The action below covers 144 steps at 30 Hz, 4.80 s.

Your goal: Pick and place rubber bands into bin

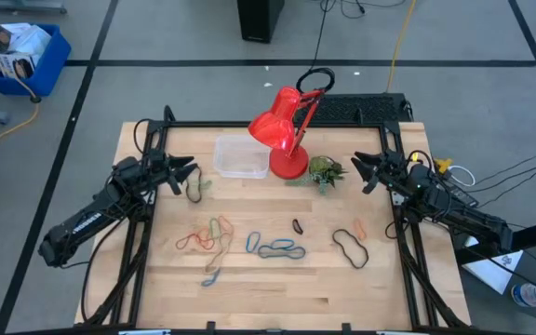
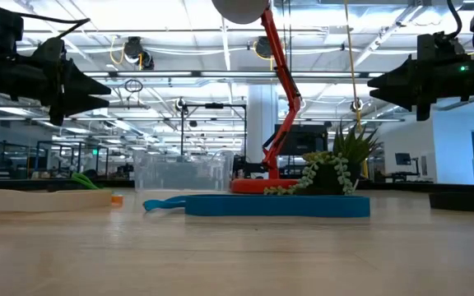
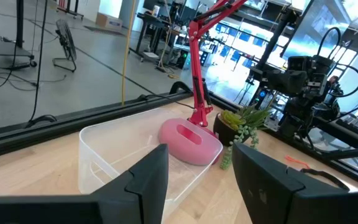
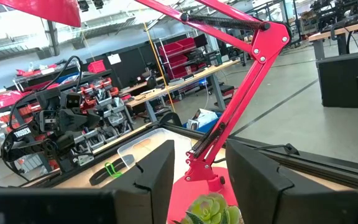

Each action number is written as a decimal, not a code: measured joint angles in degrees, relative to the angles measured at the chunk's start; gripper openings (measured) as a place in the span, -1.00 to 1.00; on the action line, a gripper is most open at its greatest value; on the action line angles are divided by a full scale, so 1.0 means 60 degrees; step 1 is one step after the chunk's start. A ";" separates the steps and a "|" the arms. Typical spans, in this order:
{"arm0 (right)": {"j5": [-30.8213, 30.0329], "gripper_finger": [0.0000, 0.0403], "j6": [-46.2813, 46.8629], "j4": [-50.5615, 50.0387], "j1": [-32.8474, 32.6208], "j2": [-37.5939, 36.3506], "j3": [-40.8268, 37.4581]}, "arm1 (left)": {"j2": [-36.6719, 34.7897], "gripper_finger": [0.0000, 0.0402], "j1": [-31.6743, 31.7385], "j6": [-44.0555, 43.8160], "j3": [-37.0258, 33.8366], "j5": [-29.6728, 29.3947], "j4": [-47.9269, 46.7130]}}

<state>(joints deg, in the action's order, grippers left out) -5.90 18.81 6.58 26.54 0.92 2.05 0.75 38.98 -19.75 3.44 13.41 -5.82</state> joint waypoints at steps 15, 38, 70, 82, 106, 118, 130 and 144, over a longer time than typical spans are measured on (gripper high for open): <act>-0.0001 -0.30 -0.0001 0.0001 0.0001 -0.0002 -0.0001 | -0.0002 -0.08 -0.0002 0.0000 -0.0004 0.0000 0.0000; -0.0002 -0.30 -0.0001 0.0000 -0.0001 -0.0001 0.0000 | 0.0000 -0.08 0.0000 0.0000 0.0000 0.0000 0.0004; -0.0020 -0.30 -0.1029 0.0381 -0.0001 0.0000 -0.0001 | -0.0001 -0.08 -0.0002 0.0000 -0.0002 0.0000 0.0000; -0.0006 -0.30 -0.1076 0.0413 0.0000 0.0000 -0.0001 | 0.0000 -0.08 0.0000 0.0000 0.0000 0.0000 0.0000; -0.0054 -0.30 -0.1324 0.0362 -0.0002 -0.0001 -0.0001 | 0.0078 -0.08 -0.0011 -0.0254 0.0092 0.0666 0.0851; -0.1532 -0.30 -0.1775 0.0397 0.0000 0.0001 -0.0001 | 0.3948 -0.08 -0.0015 0.0022 0.3337 -0.1201 -0.4294; -0.1526 -0.30 -0.1834 0.0443 0.0001 -0.0001 -0.0001 | 1.0076 -0.08 0.0000 -0.0455 0.6090 -0.2860 -0.6822; -0.1510 -0.30 -0.1830 0.0432 0.0001 0.0001 -0.0001 | 1.2845 -0.08 0.1064 -0.0277 0.6874 -0.3504 -0.7865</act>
<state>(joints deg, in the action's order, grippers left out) -14.96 7.84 9.17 26.54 0.93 2.04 77.83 45.37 -21.41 44.69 -7.62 -53.01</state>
